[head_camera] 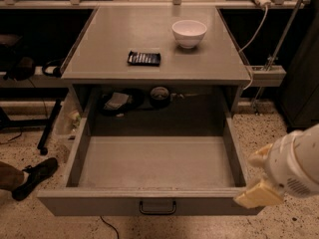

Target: Close top drawer

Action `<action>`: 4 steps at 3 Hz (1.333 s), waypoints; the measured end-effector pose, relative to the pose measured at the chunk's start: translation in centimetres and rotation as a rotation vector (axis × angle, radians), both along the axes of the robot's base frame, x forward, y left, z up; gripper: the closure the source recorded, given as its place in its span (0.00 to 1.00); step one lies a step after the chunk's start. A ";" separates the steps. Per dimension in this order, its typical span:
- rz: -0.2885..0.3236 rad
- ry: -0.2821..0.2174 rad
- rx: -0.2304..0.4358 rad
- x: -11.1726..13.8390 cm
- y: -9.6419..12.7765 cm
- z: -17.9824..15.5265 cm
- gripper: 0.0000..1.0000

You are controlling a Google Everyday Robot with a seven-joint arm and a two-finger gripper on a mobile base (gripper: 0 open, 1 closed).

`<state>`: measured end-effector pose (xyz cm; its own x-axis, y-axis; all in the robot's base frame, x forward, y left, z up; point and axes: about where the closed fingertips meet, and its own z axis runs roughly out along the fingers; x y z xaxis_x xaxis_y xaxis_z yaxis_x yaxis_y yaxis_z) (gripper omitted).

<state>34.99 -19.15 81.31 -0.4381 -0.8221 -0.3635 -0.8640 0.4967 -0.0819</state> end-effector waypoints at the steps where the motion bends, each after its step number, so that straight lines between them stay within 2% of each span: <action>1: -0.029 0.011 0.018 -2.4 1.0 -3.8 0.65; 2: -0.034 0.020 0.017 -2.9 0.9 -4.8 0.88; 3: -0.034 0.020 0.017 -2.9 0.9 -4.8 1.00; 4: -0.034 0.020 0.017 -2.9 0.9 -4.8 1.00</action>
Offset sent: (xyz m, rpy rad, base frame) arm -0.0219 0.0093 -0.0342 0.0166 0.0095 -0.0252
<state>32.12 -18.21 76.53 -0.4730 -0.8004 -0.3682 -0.8480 0.5271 -0.0565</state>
